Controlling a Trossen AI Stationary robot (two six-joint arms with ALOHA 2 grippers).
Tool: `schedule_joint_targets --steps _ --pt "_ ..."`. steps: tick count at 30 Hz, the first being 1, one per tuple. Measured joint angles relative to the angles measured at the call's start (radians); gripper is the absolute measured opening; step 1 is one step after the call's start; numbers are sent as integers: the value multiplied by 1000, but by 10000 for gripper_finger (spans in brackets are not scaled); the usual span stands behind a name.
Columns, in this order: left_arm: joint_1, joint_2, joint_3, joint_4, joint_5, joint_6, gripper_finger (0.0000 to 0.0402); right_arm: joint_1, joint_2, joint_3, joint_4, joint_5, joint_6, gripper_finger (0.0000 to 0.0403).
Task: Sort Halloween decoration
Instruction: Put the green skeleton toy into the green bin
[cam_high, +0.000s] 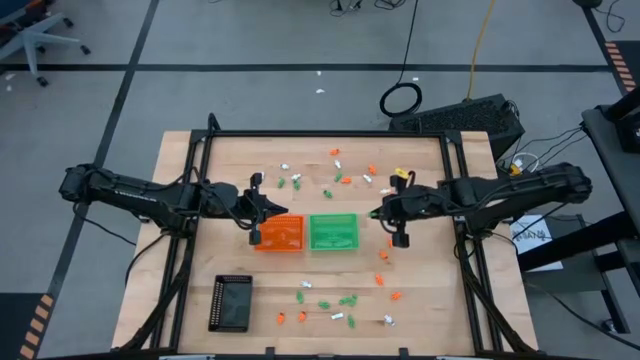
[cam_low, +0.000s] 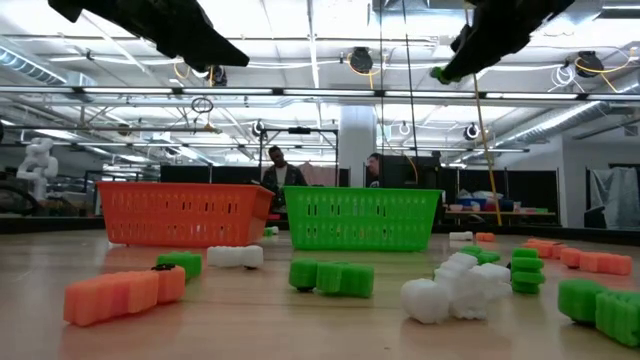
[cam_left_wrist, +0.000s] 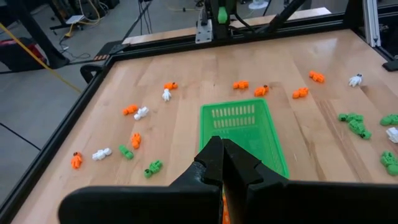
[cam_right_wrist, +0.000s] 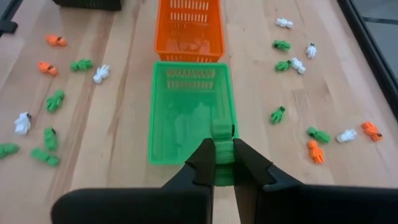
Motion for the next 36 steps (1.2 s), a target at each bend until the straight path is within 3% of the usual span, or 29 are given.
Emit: schedule_joint_targets --steps 23,36 --pt "1 0 0 -28 -11 4 1 -34 454 -1 298 -9 -23 16" --pt "1 0 0 -46 -71 3 1 -34 588 -1 371 -8 -23 16"
